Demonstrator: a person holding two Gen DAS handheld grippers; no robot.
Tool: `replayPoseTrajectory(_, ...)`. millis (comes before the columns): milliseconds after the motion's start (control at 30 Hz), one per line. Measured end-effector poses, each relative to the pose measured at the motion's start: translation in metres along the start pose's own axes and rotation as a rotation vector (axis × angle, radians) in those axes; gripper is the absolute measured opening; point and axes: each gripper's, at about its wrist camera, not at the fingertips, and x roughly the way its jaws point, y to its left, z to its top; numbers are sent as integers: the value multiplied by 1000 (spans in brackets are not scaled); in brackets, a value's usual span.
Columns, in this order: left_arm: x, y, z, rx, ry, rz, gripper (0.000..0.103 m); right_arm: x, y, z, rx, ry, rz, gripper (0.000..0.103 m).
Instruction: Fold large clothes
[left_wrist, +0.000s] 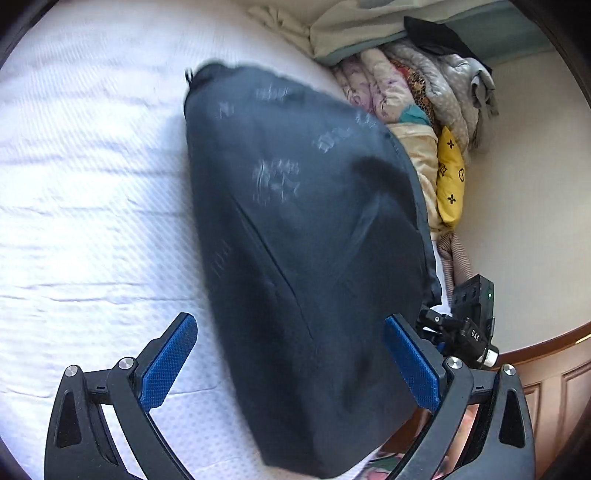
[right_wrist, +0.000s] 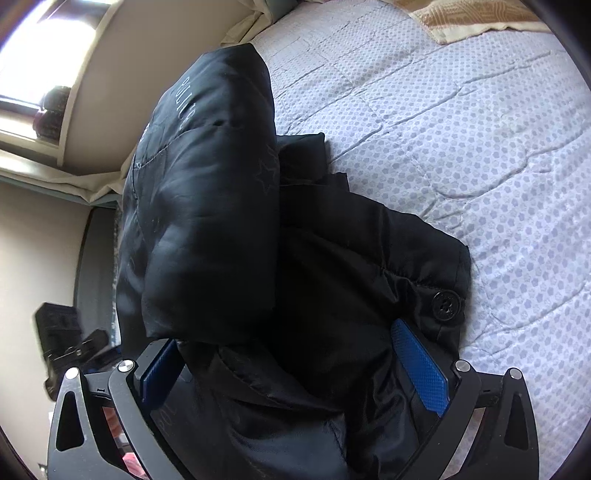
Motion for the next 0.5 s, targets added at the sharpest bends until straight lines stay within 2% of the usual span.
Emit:
replayPoseTrajectory(100, 13, 1, -3, 8, 26, -13, 102, 2, -8, 0, 7, 0, 34, 103)
replayPoseTrajectory(200, 25, 5, -4, -18, 46, -72, 103, 6, -11, -1, -5, -2, 56, 103)
replayPoseTrajectory(367, 37, 8, -6, -48, 7, -98, 103, 13, -8, -1, -49, -8, 80, 103)
replayPoseTrajectory(500, 41, -2, -7, -3, -25, -113, 102, 19, -1, 2, -68, 9, 110, 103)
